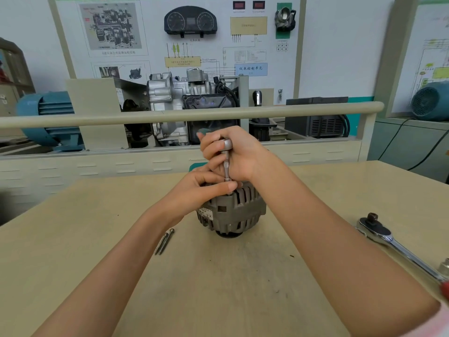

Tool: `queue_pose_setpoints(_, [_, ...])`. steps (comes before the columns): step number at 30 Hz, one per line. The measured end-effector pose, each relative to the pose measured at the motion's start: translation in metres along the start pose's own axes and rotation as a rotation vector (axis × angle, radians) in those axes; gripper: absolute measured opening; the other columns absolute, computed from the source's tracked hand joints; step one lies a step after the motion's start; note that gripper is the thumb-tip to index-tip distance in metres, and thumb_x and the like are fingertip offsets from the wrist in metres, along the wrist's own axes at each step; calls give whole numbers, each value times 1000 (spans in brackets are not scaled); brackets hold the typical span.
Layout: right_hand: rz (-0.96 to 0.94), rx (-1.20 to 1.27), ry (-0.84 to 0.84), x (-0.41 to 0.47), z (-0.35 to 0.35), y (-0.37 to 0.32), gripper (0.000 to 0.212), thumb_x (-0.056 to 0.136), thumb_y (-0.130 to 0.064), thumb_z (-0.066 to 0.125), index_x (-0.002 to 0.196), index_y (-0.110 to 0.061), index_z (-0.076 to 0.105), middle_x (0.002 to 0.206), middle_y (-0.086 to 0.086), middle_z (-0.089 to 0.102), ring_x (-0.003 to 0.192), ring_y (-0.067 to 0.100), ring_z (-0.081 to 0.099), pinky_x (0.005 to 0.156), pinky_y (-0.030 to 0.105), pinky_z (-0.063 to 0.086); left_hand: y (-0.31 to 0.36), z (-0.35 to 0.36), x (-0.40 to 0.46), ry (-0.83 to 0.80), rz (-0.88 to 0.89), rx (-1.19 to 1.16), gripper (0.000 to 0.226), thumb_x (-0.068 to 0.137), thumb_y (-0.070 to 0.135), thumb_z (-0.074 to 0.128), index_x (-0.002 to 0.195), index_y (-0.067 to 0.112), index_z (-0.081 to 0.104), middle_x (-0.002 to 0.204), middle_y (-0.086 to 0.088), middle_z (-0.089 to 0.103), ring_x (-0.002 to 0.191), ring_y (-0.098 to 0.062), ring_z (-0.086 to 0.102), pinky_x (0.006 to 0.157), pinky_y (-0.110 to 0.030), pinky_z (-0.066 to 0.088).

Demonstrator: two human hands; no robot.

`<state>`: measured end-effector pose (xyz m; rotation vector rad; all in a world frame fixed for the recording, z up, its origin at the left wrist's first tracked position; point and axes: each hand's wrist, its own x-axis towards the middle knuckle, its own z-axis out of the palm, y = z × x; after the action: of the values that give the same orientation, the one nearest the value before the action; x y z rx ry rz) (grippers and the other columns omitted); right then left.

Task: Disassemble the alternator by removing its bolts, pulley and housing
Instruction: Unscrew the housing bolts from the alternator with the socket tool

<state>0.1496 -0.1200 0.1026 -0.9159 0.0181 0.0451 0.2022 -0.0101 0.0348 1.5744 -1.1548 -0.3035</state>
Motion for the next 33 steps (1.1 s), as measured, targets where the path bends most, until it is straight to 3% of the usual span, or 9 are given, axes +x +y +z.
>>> queue_pose_setpoints(9, [15,76,-89,-2,-3,1,20,95,-8,32,85,-9,49,47,-9,43,31,1,39,33,10,21,-5,1,2,28,31,-36,13,66,33,70,74,29,79,89,26,66,88,7,63,73,-9,49])
queue_pose_setpoints(14, [-309,60,259,-5,10,13,24,93,-2,30,77,-12,45,46,-7,44,30,3,41,31,13,20,-6,0,1,48,23,-37,24,65,36,72,82,21,79,129,15,57,112,-2,59,93,-28,51])
queue_pose_setpoints(16, [-563,44,482,-2,17,23,19,97,-4,27,85,-10,41,59,0,47,31,4,43,32,13,24,-2,3,-1,71,20,0,10,74,22,73,71,29,79,139,-1,52,110,-8,61,81,-27,55])
queue_pose_setpoints(19, [-817,62,633,3,20,32,10,100,-7,25,100,-11,34,74,3,45,33,4,47,33,14,32,-5,5,0,113,52,82,53,84,-7,58,54,35,73,131,-21,52,94,-13,66,56,-12,48])
queue_pose_setpoints(21, [-746,55,582,2,19,31,11,100,-7,25,100,-10,35,76,6,46,37,8,48,33,14,31,-4,5,0,110,41,74,50,84,-3,60,57,36,74,136,-18,49,115,-36,56,74,-17,53])
queue_pose_setpoints(23, [-570,44,510,0,15,23,19,98,-7,23,90,-8,41,67,7,49,34,8,45,33,13,26,-4,5,1,87,38,56,26,83,10,68,70,31,77,142,-7,47,127,-32,49,96,-32,50])
queue_pose_setpoints(25, [-389,56,408,-3,10,13,29,93,-4,20,73,-11,41,44,0,48,29,6,42,32,13,22,-4,7,1,105,52,19,6,76,24,72,80,22,76,134,4,54,123,-15,53,95,-26,50])
queue_pose_setpoints(28, [-156,88,192,-3,0,1,35,93,-5,22,65,-14,40,40,-6,41,29,4,40,30,12,21,0,12,0,160,105,33,9,77,16,75,75,25,75,109,20,60,99,8,58,79,-9,49])
queue_pose_setpoints(33, [-8,167,24,1,-11,-5,35,97,-8,25,66,-14,41,42,-7,40,29,3,39,30,12,23,1,14,2,294,137,193,17,77,20,77,69,34,71,101,23,59,106,0,45,89,-14,38])
